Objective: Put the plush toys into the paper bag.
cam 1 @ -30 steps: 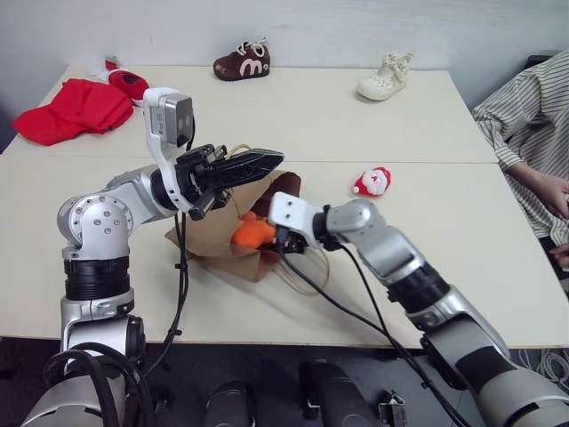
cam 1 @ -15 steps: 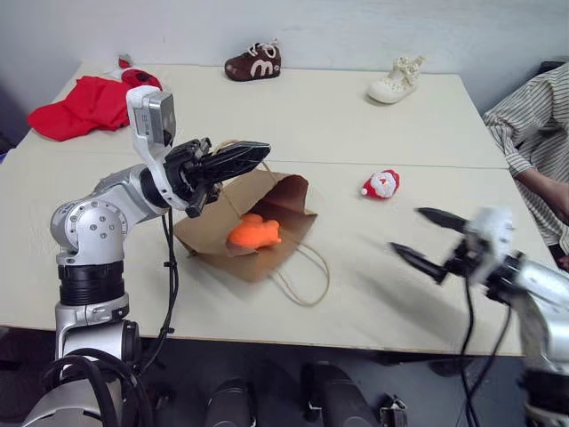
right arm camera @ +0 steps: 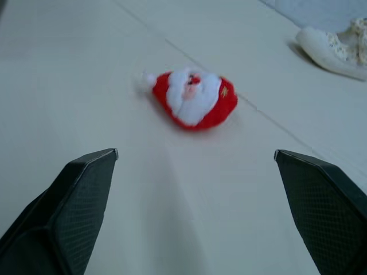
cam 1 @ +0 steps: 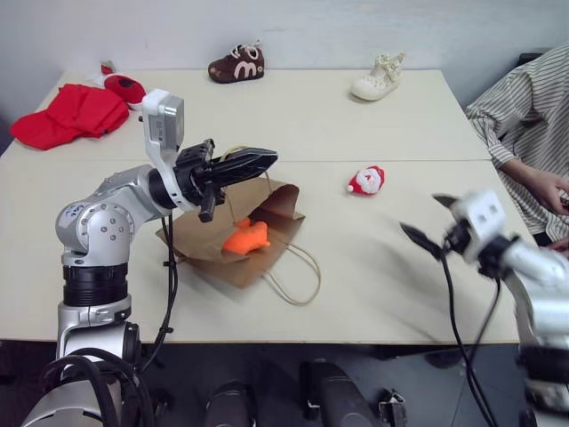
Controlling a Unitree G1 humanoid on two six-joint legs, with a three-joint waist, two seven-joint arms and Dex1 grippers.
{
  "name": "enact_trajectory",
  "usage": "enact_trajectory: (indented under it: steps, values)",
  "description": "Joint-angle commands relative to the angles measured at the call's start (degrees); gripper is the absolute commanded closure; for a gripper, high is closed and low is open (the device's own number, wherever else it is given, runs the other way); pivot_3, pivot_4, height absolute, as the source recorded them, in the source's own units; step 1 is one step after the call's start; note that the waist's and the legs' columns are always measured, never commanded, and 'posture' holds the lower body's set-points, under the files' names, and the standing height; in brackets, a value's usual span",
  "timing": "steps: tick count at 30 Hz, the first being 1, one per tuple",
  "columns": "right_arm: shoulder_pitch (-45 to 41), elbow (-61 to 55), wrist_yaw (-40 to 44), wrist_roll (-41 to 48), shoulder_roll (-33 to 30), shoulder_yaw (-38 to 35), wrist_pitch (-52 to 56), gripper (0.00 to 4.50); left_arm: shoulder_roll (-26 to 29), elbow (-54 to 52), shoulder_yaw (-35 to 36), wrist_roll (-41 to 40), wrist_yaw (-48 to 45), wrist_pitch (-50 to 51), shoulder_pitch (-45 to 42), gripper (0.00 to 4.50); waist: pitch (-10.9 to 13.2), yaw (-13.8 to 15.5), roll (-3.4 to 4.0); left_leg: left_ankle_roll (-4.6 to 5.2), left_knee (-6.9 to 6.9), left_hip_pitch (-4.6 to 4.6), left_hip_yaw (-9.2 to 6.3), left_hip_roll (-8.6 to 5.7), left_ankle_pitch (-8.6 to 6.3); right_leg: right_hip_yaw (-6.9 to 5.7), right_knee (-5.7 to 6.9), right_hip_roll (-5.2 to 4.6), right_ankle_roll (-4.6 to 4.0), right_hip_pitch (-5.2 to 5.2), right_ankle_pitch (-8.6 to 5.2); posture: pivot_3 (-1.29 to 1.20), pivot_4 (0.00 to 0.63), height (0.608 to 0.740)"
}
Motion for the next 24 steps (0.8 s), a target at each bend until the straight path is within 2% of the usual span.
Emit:
enact_trajectory:
  steps: [1,5,9,12,13,14,19,21,24]
  values:
    - [-9.9,12.7,0.9,-4.4,1.0,5.9,-0.5,0.03,0.2,-1.9,0.3,0.2,0.2,-1.2,-0.3,4.5,0.0,0.3,0.0,0.02,-0.03,-0.05,-0.02,0.0,0.01,-0.03,-0.03,-0.02,0.0,-0.03,0.0,0.0,0.15,0.74]
    - [-21.7,31.0,0.6,-9.0,4.8,11.4,-6.6,0.03,0.4,-3.4,0.9,-0.3,1.1,-0.8,0.5,4.5,0.0,0.1,0.0,0.05,-0.03,-0.14,-0.06,0.0,0.0,-0.09,-0.14,-0.06,-0.02,-0.03,-0.01,0.0,0.15,0.74]
    - [-27.8,43.3,-0.7,-10.9,7.2,12.9,-12.5,0.03,0.6,-4.4,1.3,-0.6,1.9,-0.6,1.2,4.5,0.0,0.0,0.0,0.06,-0.05,-0.15,-0.07,0.01,0.0,-0.11,-0.14,-0.09,-0.01,-0.04,-0.01,0.0,0.15,0.74]
    - [-31.2,49.5,-0.6,-12.0,9.1,13.6,-15.2,0.89,0.9,-5.2,1.6,-0.8,2.6,-0.5,1.5,4.5,0.0,-0.5,0.0,0.06,-0.02,-0.13,-0.06,0.02,0.0,-0.1,-0.07,-0.09,-0.01,-0.04,-0.01,0.0,0.15,0.74]
    - [-31.8,50.4,-0.7,-11.9,9.4,13.2,-15.9,1.33,0.8,-5.3,1.7,-1.0,2.9,-0.4,1.5,4.5,0.0,-0.6,0.0,0.06,-0.02,-0.13,-0.06,0.02,0.0,-0.1,-0.04,-0.09,-0.01,-0.04,-0.01,0.0,0.15,0.74]
    - [-32.0,50.6,-0.1,-11.6,9.5,12.9,-17.0,1.51,0.8,-5.3,1.7,-1.0,3.0,-0.4,1.5,4.5,0.0,-0.9,0.0,0.06,-0.01,-0.12,-0.06,0.03,0.0,-0.1,-0.02,-0.09,-0.01,-0.04,-0.01,0.0,0.15,0.74]
    - [-31.7,48.2,5.0,-8.9,8.7,11.0,-20.8,3.05,0.7,-5.0,1.5,-0.9,2.9,-0.7,1.5,4.5,0.0,-1.4,0.0,0.05,-0.03,-0.12,-0.07,0.04,0.0,-0.11,0.02,-0.08,-0.02,-0.04,-0.01,0.0,0.15,0.74]
    - [-29.7,42.7,10.8,-5.9,8.0,10.0,-23.0,3.72,0.5,-4.8,1.3,-1.0,2.8,-0.6,1.5,4.5,0.0,-1.4,0.01,0.05,-0.04,-0.12,-0.07,0.04,0.0,-0.11,0.03,-0.07,-0.02,-0.04,-0.01,0.0,0.15,0.74]
    - [-22.8,24.2,19.3,2.2,7.0,8.3,-17.3,4.27,0.6,-4.6,1.2,-1.2,2.4,-0.4,1.0,4.5,0.0,-1.3,0.01,0.04,-0.07,-0.13,-0.1,0.07,0.0,-0.14,0.12,-0.06,-0.01,-0.04,-0.01,0.0,0.15,0.74]
